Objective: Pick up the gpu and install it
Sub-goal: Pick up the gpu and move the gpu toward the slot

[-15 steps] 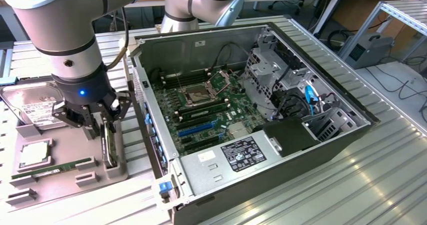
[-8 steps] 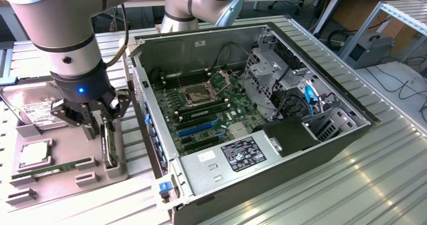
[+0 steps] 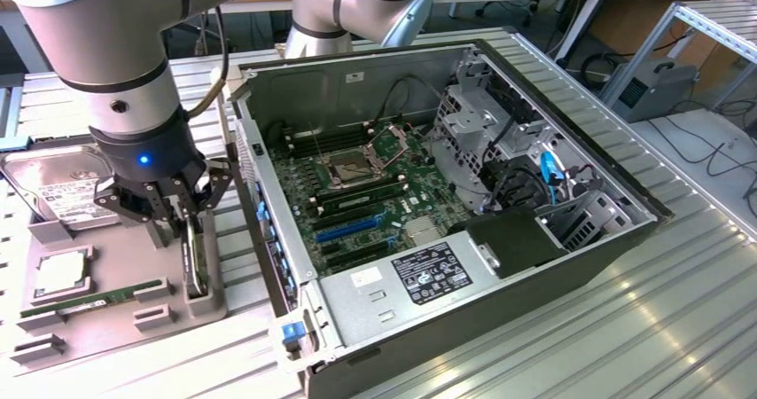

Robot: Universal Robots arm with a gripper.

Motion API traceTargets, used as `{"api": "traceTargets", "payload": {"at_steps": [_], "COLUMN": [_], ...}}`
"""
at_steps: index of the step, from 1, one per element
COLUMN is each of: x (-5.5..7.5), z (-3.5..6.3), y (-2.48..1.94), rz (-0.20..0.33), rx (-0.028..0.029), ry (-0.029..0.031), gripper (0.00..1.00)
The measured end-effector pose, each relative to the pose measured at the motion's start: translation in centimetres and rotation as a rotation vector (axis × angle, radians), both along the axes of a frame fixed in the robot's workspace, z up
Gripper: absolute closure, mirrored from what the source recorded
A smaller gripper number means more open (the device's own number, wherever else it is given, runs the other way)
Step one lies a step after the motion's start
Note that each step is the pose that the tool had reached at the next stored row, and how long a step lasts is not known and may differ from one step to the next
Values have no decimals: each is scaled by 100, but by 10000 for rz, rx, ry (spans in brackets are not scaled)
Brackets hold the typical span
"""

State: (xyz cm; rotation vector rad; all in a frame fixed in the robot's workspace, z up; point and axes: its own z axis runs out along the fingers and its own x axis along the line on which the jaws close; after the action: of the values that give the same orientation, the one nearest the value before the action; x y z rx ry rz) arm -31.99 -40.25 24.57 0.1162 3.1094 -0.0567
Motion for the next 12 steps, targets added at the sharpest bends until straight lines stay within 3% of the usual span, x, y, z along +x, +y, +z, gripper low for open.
{"api": "traceTargets", "payload": {"at_steps": [12], "x": [0], "z": [0], "y": [0], "rz": [0], "rx": [0], "ry": [0], "gripper": [73]}}
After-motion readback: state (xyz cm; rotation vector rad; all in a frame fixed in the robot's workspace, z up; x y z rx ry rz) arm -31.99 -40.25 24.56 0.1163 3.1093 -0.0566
